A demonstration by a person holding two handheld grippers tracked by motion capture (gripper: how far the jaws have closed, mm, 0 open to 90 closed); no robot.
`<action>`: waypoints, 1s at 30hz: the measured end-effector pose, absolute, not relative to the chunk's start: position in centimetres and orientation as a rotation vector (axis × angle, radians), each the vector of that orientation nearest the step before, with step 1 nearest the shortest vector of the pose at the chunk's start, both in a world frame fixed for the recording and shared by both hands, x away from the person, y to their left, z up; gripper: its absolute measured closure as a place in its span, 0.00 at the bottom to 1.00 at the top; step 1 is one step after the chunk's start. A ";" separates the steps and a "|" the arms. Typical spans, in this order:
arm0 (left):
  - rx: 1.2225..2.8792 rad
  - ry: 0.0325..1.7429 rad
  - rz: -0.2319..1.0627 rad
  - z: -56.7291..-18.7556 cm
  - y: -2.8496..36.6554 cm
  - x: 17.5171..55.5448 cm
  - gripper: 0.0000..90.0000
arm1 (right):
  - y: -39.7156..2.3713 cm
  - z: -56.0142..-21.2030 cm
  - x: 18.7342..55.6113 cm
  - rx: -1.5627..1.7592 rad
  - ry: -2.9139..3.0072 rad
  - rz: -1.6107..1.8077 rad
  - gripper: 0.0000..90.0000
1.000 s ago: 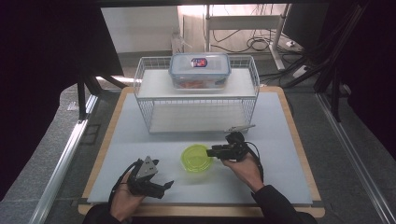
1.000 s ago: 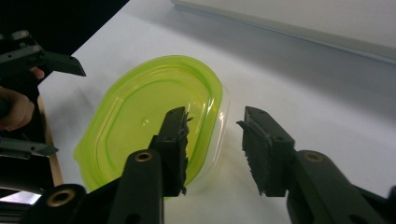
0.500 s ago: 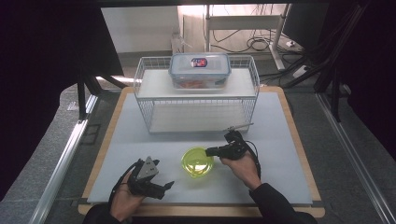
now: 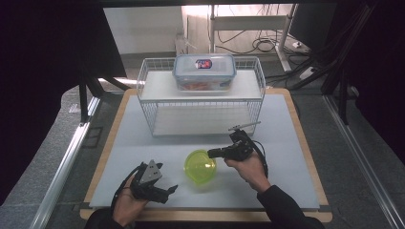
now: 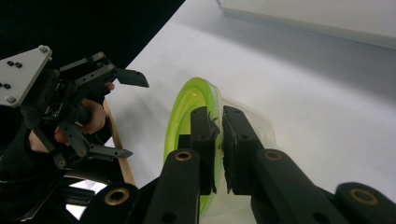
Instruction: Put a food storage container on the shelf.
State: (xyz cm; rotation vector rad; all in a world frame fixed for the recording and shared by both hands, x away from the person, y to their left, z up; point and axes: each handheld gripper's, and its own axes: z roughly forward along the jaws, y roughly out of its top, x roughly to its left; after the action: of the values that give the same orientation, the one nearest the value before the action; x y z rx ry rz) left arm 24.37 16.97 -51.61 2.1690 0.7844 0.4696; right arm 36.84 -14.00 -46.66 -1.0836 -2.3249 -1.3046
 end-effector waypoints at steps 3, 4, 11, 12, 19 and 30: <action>2.168 0.784 0.470 -51.6 17.0 24.4 0.09 | -14.3 -46.5 36.9 -1.099 -2.322 -1.309 0.94; 2.168 0.785 0.470 -51.6 17.0 24.4 0.09 | -14.4 -46.5 36.9 -1.103 -2.316 -1.317 0.94; 2.160 0.793 0.476 -51.5 17.1 24.4 0.09 | -15.2 -45.9 37.1 -1.121 -2.265 -1.360 0.94; 2.153 0.796 0.475 -51.5 17.1 24.4 0.09 | -15.2 -45.8 37.1 -1.122 -2.258 -1.369 0.94; 2.114 0.809 0.468 -51.3 17.5 24.5 0.07 | -15.8 -44.3 37.3 -1.122 -2.206 -1.424 0.94; 2.110 0.811 0.472 -51.3 17.6 24.5 0.06 | -16.5 -41.6 37.7 -1.114 -2.175 -1.495 0.94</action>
State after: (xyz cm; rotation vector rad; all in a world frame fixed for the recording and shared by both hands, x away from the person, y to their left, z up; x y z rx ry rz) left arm 24.47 17.55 -51.31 2.1103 0.8111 0.4718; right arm 37.68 -16.46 -41.57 -1.1135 -2.1751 -1.4946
